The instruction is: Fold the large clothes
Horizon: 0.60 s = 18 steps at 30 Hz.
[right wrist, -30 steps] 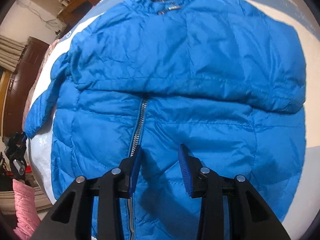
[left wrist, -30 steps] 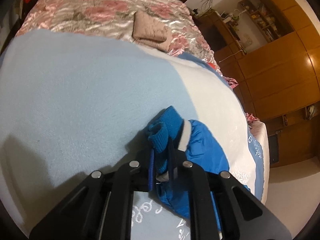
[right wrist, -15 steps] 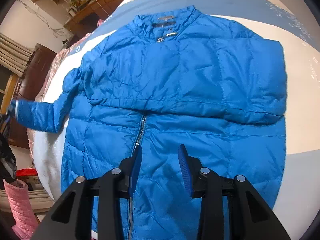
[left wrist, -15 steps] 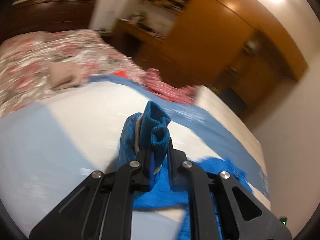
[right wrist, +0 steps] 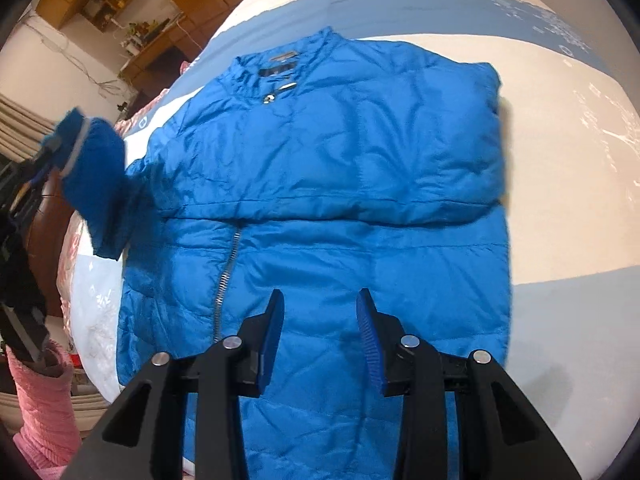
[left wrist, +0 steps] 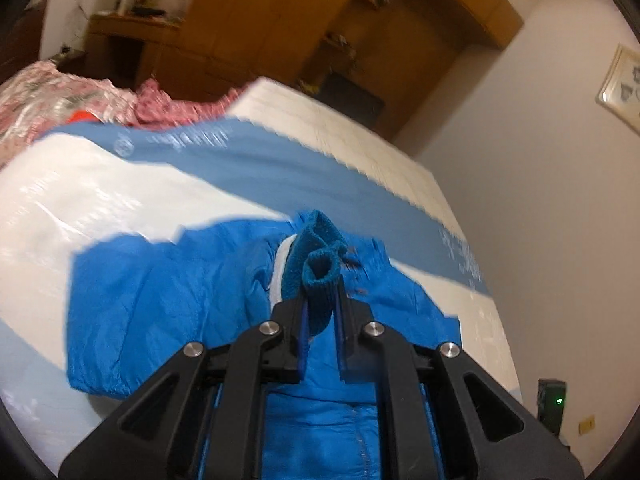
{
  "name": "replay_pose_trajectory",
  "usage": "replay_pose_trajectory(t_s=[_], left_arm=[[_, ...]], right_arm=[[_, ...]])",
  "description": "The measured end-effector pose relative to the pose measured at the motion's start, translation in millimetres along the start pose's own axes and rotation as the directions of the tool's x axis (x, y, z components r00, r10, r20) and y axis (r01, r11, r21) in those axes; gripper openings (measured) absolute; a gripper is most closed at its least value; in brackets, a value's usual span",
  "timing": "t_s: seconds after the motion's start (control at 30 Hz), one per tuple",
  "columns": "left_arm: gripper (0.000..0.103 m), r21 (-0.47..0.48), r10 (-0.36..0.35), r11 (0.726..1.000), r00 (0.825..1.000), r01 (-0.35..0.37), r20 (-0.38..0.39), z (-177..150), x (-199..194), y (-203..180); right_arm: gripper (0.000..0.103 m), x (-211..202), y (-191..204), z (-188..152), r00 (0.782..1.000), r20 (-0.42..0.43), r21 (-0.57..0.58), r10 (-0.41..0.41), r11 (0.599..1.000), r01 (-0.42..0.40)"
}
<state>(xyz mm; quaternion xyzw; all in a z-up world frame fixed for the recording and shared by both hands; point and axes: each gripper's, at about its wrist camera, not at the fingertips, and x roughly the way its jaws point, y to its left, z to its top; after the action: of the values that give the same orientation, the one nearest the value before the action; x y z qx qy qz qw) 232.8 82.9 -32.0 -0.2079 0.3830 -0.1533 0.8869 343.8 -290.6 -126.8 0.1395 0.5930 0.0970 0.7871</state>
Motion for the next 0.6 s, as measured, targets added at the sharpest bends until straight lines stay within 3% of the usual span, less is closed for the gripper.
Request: replay_pose_trajectory(t_s=[0.17,0.33,0.4,0.5,0.57,0.6], left_arm=[[0.009,0.023,0.013,1.000,0.991,-0.010,-0.131,-26,65,-9],[0.015,0.005,-0.027,1.000,0.960,0.030,-0.280,-50,107,4],[0.018,-0.013,-0.081,0.997,0.951,0.081,-0.299,-64,97,1],[0.033,-0.037,-0.176,0.984,0.943,0.173,-0.281,-66,67,0],[0.039,-0.032,-0.171,0.985,0.956,0.168,-0.236,-63,43,6],[0.039,-0.022,-0.131,0.991,0.968,0.129,-0.214,-59,31,15]], right_arm=[[0.038,-1,-15,1,1.000,-0.006,0.009,-0.003,1.000,0.003],[0.038,0,-14,13,1.000,-0.011,-0.017,0.003,1.000,-0.003],[0.038,1,-8,21,1.000,-0.010,-0.039,0.013,0.999,-0.014],[0.039,8,8,37,0.999,-0.022,-0.074,0.043,0.996,-0.044],[0.039,15,23,50,0.997,-0.033,-0.102,0.069,0.992,-0.072],[0.039,19,30,55,0.996,-0.038,-0.116,0.079,0.990,-0.083]])
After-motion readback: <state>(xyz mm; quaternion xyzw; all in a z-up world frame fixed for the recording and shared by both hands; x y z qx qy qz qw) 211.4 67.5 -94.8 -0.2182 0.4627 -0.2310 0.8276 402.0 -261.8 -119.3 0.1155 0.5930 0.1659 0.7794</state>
